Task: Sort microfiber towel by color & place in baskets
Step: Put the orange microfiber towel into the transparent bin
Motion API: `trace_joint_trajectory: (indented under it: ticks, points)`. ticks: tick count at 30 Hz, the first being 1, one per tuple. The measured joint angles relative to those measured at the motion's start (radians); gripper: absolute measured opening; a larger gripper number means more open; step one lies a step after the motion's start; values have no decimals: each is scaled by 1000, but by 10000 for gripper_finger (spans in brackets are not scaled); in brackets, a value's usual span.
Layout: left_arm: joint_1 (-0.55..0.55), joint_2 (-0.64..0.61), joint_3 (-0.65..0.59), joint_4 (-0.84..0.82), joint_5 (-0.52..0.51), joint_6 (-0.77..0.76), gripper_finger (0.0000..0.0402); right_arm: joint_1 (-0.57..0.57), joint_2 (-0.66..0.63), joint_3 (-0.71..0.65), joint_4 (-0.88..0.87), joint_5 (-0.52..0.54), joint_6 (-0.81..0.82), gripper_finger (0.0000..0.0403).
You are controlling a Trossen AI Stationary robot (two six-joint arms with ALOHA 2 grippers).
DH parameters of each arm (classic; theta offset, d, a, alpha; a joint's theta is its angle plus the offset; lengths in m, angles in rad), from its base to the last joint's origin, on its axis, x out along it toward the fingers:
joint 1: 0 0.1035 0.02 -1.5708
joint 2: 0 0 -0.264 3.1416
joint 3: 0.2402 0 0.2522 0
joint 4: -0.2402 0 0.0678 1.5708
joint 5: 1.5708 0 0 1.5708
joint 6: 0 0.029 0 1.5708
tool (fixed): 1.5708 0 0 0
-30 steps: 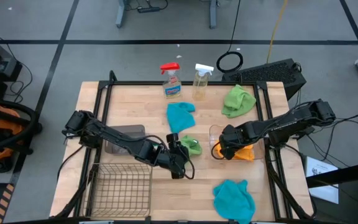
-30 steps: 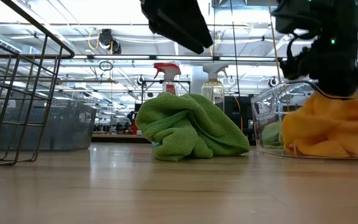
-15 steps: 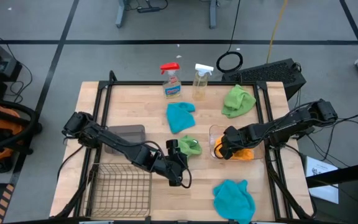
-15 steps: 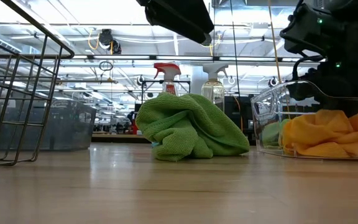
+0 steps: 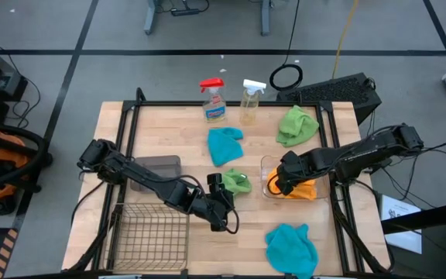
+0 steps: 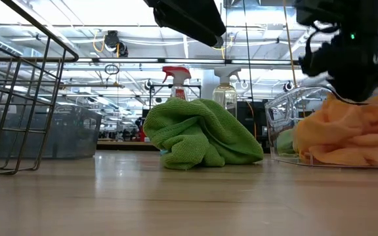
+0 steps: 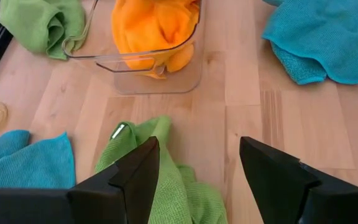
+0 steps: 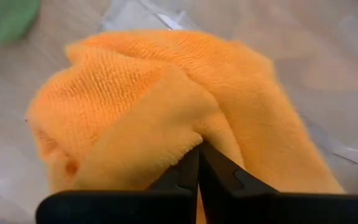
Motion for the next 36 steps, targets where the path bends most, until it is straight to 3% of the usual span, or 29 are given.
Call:
trace_joint_trajectory:
  ticks: [10, 14, 21, 24, 33, 36]
  points:
    - [-7, 0, 0, -7, 0, 3, 228, 159, -1, 179, -181, -26, 147, 0]
    - [-8, 0, 0, -9, 0, 7, 228, 268, -1, 186, -214, -63, 262, 0]
    - [-8, 0, 0, -7, 0, 7, 228, 381, 16, 175, -271, 9, 409, 0]
    - [-8, 0, 0, -1, 0, 8, 228, 373, 24, 133, -264, 66, 413, 0]
    - [-8, 1, 0, 2, 0, 7, 228, 233, 33, -99, -16, 61, 287, 0]
    - [-8, 1, 0, 1, 0, 7, 228, 195, 33, -129, -5, 63, 288, 1]
